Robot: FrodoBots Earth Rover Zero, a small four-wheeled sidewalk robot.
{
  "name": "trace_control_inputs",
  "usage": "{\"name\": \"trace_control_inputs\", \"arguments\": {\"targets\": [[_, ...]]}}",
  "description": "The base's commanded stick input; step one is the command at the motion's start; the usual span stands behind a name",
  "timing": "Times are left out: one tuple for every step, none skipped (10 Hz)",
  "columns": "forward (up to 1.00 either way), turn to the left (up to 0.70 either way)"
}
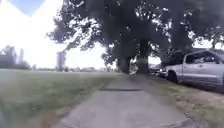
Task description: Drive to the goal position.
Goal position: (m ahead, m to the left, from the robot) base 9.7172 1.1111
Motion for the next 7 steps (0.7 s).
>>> {"name": "trace_control_inputs", "arguments": {"targets": [[0.70,0.00],[0.70,0.00],[0.70,0.00],[0.70,0.00],[0.70,0.00],[0.70,0.00],[0.70,-0.35]]}}
